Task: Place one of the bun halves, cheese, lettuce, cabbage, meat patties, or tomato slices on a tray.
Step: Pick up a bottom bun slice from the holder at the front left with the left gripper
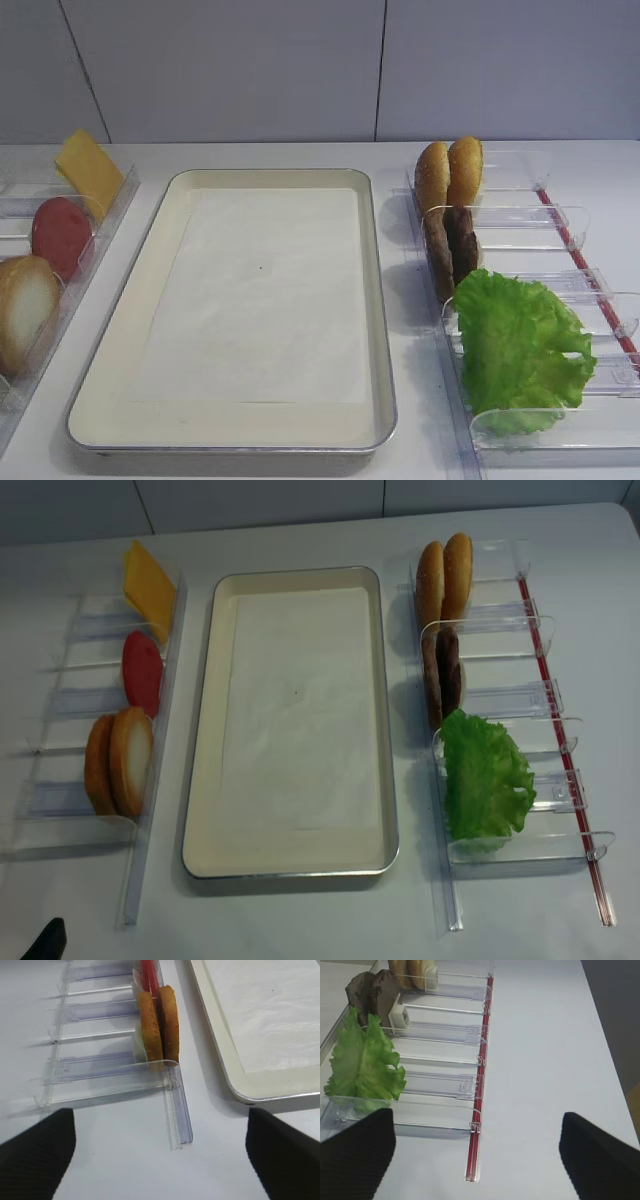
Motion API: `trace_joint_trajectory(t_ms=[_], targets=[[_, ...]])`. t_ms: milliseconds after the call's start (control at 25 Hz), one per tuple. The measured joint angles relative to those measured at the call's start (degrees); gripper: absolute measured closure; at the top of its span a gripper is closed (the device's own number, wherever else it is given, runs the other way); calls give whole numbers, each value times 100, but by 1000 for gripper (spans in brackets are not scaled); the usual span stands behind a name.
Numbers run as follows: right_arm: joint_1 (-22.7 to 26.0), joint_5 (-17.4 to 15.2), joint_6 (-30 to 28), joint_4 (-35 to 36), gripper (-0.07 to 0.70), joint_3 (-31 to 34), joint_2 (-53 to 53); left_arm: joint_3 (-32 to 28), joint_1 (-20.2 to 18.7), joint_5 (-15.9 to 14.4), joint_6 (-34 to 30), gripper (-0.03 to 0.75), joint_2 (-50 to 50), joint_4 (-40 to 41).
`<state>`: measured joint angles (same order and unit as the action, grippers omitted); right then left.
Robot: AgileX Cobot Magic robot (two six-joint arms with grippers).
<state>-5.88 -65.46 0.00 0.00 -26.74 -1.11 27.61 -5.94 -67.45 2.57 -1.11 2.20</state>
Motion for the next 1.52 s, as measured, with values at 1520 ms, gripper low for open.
trace_joint_trajectory(t_ms=[1520], targets=[[0,0,0,0,35,0,0,1821,0,-534,-104,177,2904,-1250]])
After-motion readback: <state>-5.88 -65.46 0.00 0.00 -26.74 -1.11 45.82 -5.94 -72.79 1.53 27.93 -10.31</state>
